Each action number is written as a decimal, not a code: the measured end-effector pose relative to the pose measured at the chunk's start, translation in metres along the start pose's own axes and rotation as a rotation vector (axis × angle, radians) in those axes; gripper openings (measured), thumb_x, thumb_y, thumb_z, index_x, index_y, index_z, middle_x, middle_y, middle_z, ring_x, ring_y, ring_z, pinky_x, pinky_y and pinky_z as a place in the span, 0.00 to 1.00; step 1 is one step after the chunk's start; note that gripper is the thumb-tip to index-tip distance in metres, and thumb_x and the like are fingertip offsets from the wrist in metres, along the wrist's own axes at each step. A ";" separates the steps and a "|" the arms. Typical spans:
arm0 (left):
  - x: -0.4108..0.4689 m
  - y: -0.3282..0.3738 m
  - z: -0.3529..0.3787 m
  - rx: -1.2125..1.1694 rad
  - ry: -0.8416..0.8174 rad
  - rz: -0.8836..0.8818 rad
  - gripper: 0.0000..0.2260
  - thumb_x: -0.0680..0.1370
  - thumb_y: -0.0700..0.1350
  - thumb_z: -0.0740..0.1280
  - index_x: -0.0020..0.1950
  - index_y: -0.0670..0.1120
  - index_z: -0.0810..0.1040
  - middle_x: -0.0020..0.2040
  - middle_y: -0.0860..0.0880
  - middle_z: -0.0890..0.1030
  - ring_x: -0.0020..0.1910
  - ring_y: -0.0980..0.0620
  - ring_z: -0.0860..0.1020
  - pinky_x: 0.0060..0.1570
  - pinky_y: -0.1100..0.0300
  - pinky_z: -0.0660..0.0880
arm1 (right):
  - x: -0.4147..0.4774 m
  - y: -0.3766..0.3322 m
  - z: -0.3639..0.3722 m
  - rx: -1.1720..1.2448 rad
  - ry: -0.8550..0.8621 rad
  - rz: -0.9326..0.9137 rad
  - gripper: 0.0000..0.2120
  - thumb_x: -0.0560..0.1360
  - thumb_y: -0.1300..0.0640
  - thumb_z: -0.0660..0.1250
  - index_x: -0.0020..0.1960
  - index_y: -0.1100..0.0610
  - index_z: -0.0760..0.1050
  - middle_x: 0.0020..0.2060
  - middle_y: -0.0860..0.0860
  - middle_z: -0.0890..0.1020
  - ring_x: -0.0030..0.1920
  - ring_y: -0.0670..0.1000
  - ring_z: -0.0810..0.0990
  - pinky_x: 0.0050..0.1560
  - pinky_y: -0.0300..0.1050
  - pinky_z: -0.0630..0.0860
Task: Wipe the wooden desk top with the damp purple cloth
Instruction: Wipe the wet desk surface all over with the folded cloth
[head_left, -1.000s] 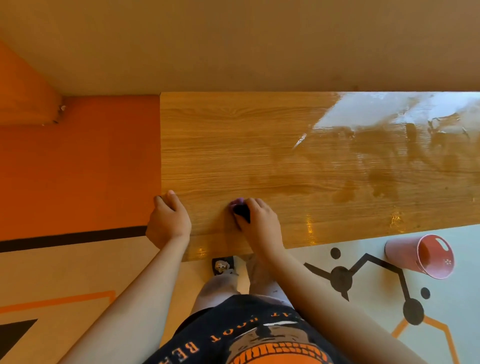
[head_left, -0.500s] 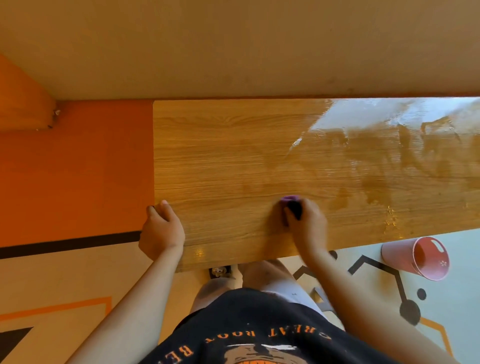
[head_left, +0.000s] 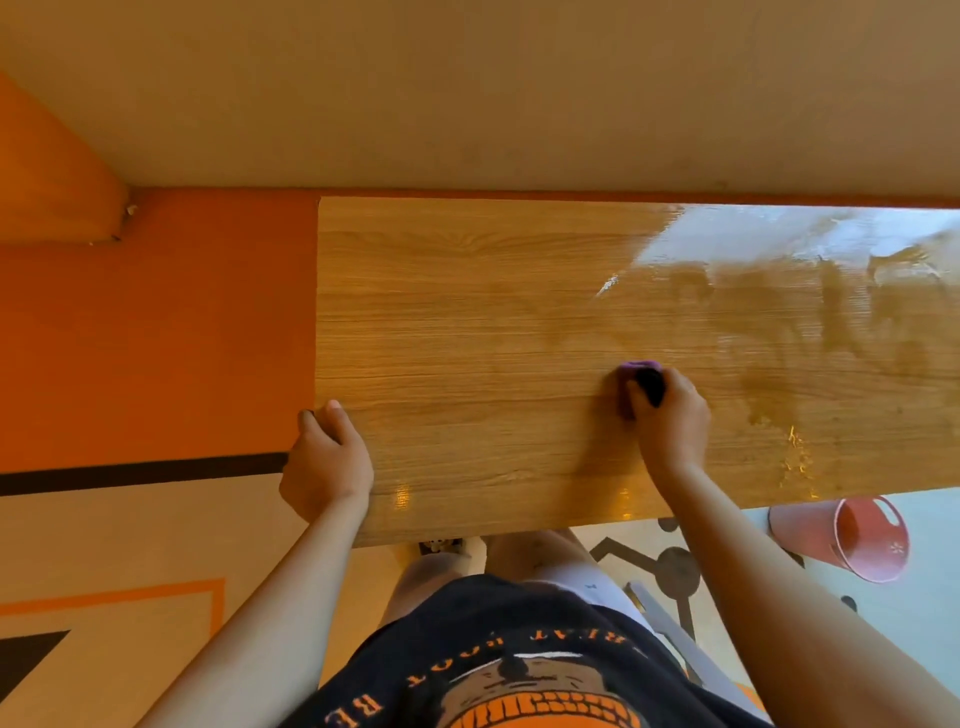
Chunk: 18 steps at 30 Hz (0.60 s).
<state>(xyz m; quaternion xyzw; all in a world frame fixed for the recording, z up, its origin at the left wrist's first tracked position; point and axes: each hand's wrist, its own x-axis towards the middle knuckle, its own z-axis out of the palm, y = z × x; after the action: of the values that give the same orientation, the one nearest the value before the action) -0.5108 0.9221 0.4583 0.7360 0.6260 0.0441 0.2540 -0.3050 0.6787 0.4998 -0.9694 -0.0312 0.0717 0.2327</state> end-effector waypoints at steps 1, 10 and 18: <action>0.000 0.000 0.000 0.000 0.003 -0.001 0.19 0.83 0.56 0.49 0.48 0.44 0.70 0.37 0.47 0.72 0.35 0.46 0.69 0.33 0.55 0.62 | -0.001 0.002 -0.002 -0.012 0.017 0.028 0.10 0.77 0.55 0.65 0.53 0.61 0.76 0.50 0.57 0.80 0.49 0.57 0.78 0.45 0.45 0.69; -0.002 0.000 0.000 -0.036 0.010 0.012 0.17 0.83 0.56 0.50 0.44 0.46 0.68 0.36 0.47 0.73 0.32 0.49 0.69 0.29 0.59 0.57 | -0.066 -0.108 0.079 0.001 -0.267 -0.490 0.11 0.76 0.55 0.66 0.55 0.60 0.75 0.51 0.54 0.79 0.52 0.54 0.76 0.40 0.41 0.66; -0.003 0.001 0.001 -0.001 0.010 -0.017 0.18 0.83 0.57 0.50 0.46 0.46 0.69 0.38 0.48 0.73 0.35 0.48 0.70 0.34 0.56 0.62 | 0.039 -0.059 0.035 0.048 -0.053 -0.114 0.11 0.77 0.54 0.64 0.54 0.60 0.75 0.53 0.56 0.77 0.50 0.57 0.76 0.46 0.48 0.71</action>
<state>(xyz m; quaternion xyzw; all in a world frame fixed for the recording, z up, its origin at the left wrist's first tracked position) -0.5098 0.9189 0.4587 0.7304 0.6334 0.0460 0.2515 -0.2734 0.7502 0.4910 -0.9579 -0.0907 0.0845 0.2588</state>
